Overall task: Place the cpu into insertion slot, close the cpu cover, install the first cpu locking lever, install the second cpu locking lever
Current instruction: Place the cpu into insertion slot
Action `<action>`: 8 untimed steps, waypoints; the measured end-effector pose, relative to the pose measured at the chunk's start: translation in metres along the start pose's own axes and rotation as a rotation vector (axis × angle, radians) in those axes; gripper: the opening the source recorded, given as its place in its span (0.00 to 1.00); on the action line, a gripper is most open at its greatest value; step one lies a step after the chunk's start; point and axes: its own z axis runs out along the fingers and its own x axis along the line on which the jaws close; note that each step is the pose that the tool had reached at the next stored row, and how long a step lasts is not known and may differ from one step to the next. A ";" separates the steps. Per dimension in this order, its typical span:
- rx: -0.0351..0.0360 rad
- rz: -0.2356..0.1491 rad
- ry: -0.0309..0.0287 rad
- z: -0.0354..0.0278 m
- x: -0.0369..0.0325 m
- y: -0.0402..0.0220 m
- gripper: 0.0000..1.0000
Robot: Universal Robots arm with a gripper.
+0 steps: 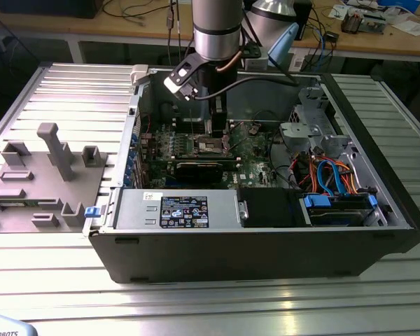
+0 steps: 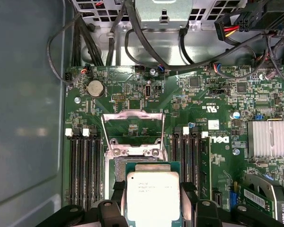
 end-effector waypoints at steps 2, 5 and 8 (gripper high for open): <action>0.0000 0.000 0.0001 0.0005 0.0000 0.0000 0.55; -0.0001 0.000 0.0002 0.0017 0.0000 -0.0001 0.55; 0.0000 0.000 0.0000 0.0028 -0.0001 -0.0002 0.55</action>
